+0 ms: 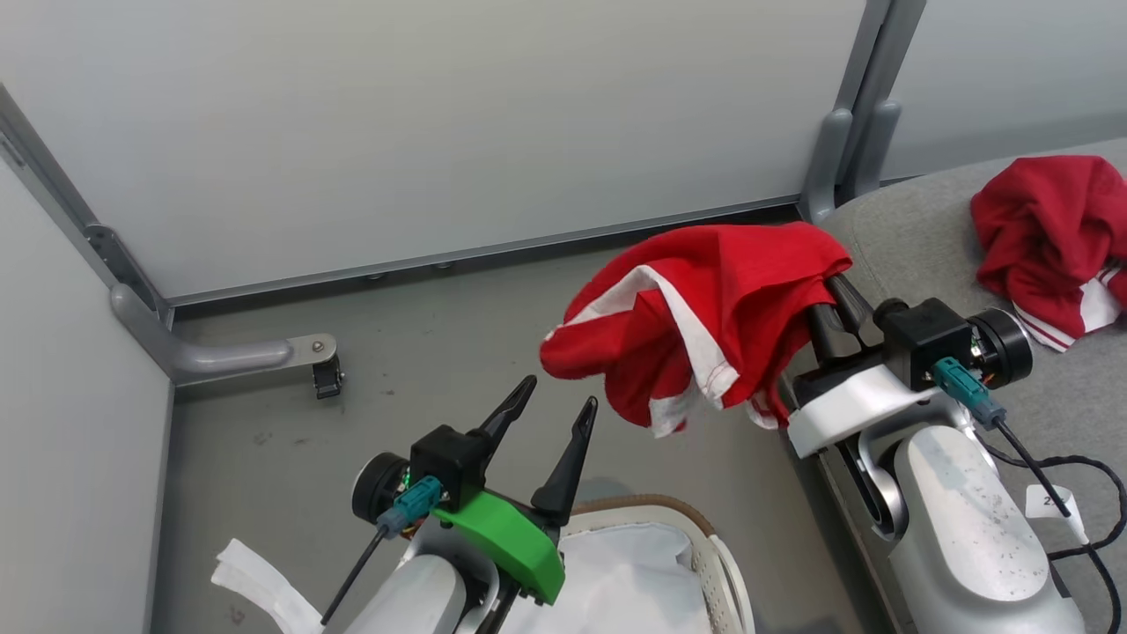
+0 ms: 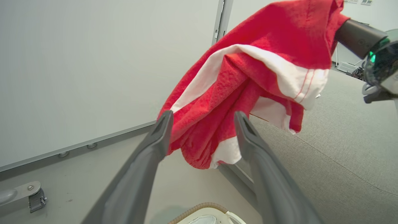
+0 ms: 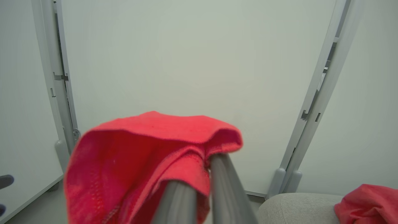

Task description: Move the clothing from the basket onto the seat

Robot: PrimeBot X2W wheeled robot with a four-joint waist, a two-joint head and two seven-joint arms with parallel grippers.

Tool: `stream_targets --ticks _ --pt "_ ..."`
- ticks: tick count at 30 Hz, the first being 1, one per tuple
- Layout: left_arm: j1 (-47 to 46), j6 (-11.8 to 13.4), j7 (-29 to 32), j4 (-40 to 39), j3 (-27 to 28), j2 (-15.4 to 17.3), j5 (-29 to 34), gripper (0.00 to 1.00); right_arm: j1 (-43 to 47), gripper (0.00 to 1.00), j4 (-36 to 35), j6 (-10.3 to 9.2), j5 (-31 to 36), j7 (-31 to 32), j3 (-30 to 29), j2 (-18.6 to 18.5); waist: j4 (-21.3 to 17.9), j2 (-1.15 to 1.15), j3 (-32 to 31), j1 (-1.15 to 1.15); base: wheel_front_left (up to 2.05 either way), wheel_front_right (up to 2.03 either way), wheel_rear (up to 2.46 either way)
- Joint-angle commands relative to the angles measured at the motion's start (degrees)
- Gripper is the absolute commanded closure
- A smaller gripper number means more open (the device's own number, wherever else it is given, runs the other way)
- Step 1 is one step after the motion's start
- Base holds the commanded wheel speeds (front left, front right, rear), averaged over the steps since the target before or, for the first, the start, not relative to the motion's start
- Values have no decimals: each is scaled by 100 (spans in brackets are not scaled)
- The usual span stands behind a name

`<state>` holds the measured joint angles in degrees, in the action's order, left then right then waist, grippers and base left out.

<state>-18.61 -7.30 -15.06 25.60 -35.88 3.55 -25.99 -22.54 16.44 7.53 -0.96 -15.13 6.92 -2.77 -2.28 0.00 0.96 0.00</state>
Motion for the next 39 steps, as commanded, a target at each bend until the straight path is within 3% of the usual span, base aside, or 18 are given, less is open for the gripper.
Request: stream_targets --ticks 1,7,25,32,39 --pt "125 -18 -15 -46 25 -16 59 0 78 100 -36 -8 2 -4 -36 -22 -60 0 14 0 0 0 0" --pt "220 -19 -10 -169 17 -44 74 0 -1 100 -109 -8 23 -4 -50 -22 -471 0 143 0 0 0 0" --pt "47 -20 -10 -332 -129 -41 409 0 212 100 -287 -8 96 -4 -280 -17 -2475 0 587 0 0 0 0" --pt "19 -21 -11 -285 -232 8 468 0 231 100 -325 -8 41 -4 -350 -17 -2710 0 662 0 0 0 0" --pt "-35 -21 -11 -279 -288 59 496 0 -15 100 -384 -8 153 -3 -500 -19 -2595 0 856 0 0 0 0"
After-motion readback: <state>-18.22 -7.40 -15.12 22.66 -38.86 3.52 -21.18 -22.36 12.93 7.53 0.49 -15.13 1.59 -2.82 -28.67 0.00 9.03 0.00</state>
